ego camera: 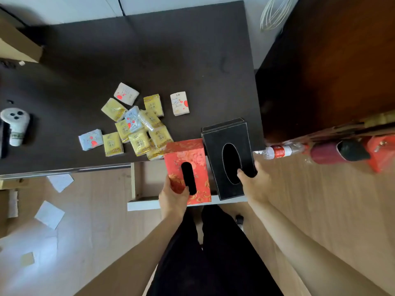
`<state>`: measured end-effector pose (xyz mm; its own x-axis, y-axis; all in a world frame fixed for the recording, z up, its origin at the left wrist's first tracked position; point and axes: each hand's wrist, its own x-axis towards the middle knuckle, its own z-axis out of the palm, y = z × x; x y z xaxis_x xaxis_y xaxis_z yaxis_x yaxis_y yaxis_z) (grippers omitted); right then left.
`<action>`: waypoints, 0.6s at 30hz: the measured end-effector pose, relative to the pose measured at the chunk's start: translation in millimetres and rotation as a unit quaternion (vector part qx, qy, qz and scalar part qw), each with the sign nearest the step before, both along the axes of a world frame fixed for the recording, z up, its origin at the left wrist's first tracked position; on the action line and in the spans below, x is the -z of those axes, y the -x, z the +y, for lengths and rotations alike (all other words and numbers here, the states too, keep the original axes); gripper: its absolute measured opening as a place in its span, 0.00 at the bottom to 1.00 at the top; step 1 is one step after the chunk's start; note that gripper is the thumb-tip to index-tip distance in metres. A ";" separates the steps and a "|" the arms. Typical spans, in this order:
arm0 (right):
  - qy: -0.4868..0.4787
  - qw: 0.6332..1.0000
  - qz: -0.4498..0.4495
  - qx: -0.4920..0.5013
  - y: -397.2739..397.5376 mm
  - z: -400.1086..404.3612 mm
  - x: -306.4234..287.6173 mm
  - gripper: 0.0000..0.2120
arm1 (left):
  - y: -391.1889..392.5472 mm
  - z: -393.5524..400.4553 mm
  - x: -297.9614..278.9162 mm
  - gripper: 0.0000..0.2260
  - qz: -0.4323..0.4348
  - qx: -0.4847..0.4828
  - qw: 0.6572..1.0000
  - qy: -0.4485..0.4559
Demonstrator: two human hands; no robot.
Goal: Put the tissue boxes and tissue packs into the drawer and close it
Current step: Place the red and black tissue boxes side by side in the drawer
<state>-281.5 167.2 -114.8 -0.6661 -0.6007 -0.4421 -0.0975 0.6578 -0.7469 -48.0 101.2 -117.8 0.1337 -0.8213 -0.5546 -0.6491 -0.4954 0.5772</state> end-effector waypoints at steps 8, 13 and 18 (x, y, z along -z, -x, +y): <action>-0.078 0.997 -0.005 0.018 -21.3 27.1 3.6 0.17 | -6.5 21.4 -7.0 0.24 -0.041 0.048 0.997 -0.039; -0.126 0.991 -0.038 -0.006 -24.3 53.8 11.6 0.22 | -20.0 45.6 -8.4 0.26 -0.045 0.065 0.993 -0.083; -0.188 0.980 -0.002 -0.063 -34.3 75.8 13.7 0.23 | -34.4 59.6 -3.1 0.22 -0.068 0.092 0.986 -0.125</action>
